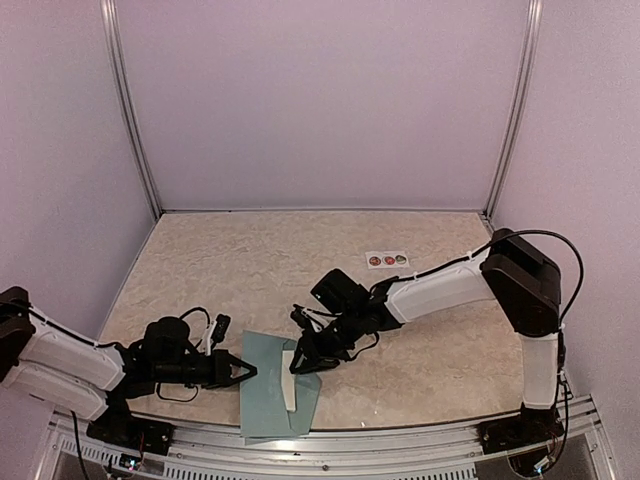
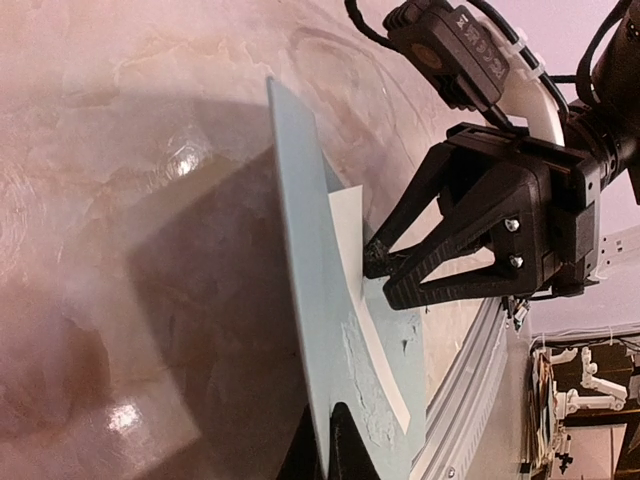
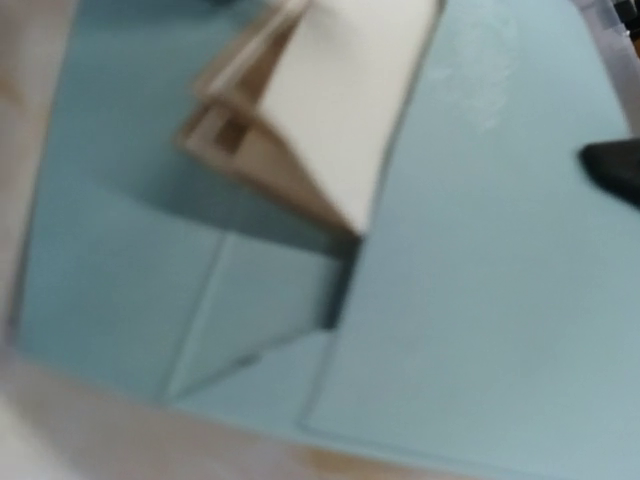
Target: Place the letter into the envelope and seal it
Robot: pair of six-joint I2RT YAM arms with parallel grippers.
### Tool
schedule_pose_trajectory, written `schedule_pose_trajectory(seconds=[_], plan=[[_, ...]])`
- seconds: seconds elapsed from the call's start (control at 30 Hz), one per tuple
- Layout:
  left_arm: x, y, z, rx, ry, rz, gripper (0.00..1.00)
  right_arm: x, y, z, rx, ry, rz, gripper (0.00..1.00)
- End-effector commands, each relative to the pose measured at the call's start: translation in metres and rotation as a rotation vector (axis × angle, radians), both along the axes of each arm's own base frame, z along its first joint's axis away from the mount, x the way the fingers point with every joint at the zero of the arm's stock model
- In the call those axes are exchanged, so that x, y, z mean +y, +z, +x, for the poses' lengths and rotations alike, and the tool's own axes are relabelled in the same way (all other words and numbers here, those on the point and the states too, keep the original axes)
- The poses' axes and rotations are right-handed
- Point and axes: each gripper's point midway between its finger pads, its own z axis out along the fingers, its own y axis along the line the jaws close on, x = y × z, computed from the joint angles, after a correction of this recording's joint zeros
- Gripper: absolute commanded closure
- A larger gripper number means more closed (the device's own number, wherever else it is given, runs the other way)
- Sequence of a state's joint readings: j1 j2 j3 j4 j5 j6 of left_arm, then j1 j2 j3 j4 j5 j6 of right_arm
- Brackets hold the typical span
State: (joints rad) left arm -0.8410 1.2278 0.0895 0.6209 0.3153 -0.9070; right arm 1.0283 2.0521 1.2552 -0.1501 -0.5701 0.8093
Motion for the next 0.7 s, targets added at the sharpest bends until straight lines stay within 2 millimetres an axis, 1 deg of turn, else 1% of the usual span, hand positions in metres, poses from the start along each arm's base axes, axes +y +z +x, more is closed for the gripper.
schedule_pose_trajectory(seconds=[0.0, 0.1, 0.17, 0.33, 0.47, 0.67], plan=[[-0.006, 0.003, 0.003, -0.024, -0.029, 0.000, 0.95, 0.005, -0.014, -0.004, 0.035, 0.003, -0.026, 0.73], [-0.009, 0.000, 0.003, -0.016, -0.042, 0.001, 0.85, 0.010, -0.016, -0.007, 0.052, 0.013, -0.017, 0.73], [-0.010, -0.002, 0.003, -0.008, -0.047, 0.005, 0.82, 0.012, -0.016, -0.009, 0.062, 0.013, -0.008, 0.73], [-0.015, -0.007, 0.001, 0.007, -0.068, 0.003, 0.83, 0.021, -0.016, -0.012, 0.082, 0.019, 0.027, 0.76], [-0.019, -0.006, 0.001, 0.011, -0.084, -0.010, 0.83, 0.030, -0.011, -0.013, 0.092, 0.027, 0.071, 0.77], [-0.025, -0.005, 0.001, 0.016, -0.100, -0.025, 0.82, 0.042, -0.007, -0.015, 0.098, 0.045, 0.105, 0.83]])
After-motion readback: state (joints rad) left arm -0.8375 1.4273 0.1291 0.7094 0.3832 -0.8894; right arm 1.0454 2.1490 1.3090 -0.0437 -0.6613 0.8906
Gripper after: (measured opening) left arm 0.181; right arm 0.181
